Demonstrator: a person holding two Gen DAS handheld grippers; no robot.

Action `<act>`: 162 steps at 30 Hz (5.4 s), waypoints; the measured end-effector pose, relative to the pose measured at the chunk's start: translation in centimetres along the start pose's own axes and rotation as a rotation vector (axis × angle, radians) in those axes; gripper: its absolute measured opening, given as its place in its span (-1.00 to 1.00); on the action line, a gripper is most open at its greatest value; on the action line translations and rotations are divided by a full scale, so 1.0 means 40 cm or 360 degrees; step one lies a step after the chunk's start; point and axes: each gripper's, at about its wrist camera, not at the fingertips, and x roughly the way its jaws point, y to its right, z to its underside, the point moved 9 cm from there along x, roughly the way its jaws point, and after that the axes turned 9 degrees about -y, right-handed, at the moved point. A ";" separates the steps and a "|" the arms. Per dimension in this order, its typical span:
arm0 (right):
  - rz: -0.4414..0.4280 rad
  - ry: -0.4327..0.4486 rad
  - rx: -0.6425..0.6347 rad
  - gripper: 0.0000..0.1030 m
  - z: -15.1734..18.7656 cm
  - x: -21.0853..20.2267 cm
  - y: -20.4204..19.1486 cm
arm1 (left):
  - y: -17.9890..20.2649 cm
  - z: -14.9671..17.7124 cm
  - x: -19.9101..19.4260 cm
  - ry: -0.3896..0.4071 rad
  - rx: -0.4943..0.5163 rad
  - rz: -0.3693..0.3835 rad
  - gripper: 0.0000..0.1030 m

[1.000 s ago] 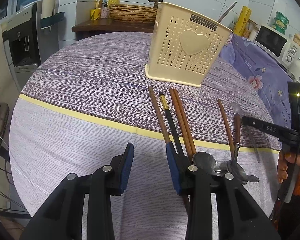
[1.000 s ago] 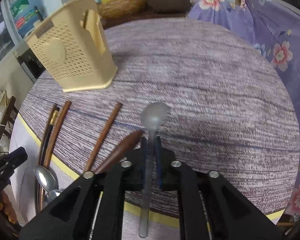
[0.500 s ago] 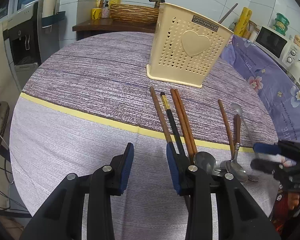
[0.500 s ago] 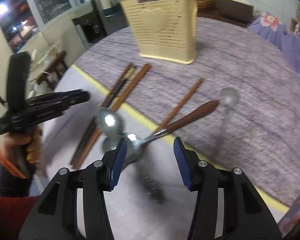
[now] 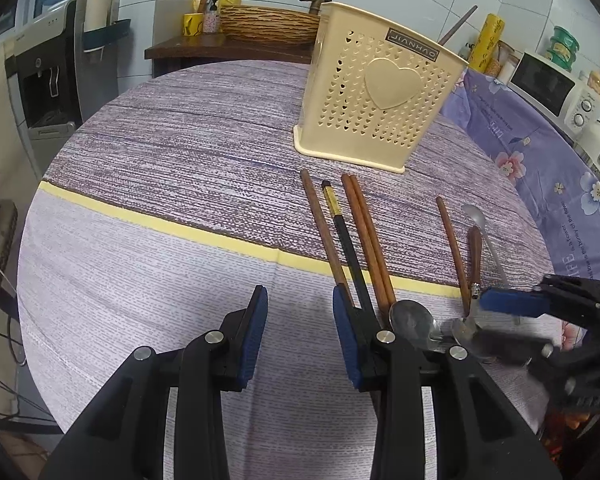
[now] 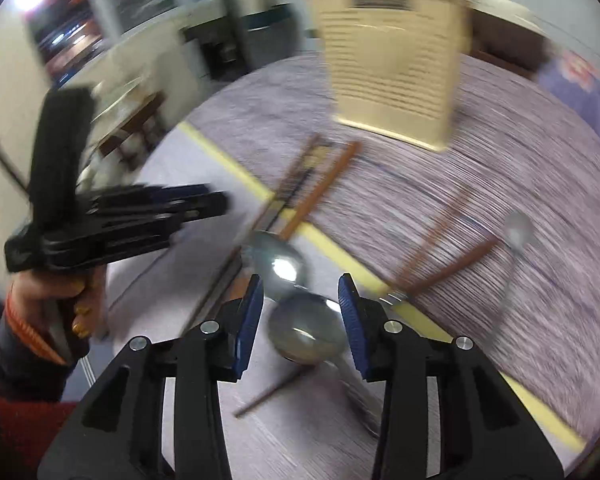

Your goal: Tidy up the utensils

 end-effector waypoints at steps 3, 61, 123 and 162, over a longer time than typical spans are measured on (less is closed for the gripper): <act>0.0053 -0.0078 -0.0174 -0.22 -0.027 0.046 -0.040 | -0.005 0.000 -0.012 0.0013 0.0010 -0.0012 -0.33; 0.0160 0.0070 0.0540 -0.08 -0.054 -0.006 0.197 | 0.030 -0.002 0.014 -0.0022 0.0066 0.0001 -0.33; 0.0470 0.0238 0.0837 0.07 0.081 -0.119 0.354 | 0.041 -0.093 0.120 -0.0156 0.0156 -0.0119 -0.57; 0.0636 0.0097 0.0981 -0.28 -0.026 -0.015 0.522 | 0.063 -0.198 0.185 -0.0186 0.0161 -0.0250 -0.84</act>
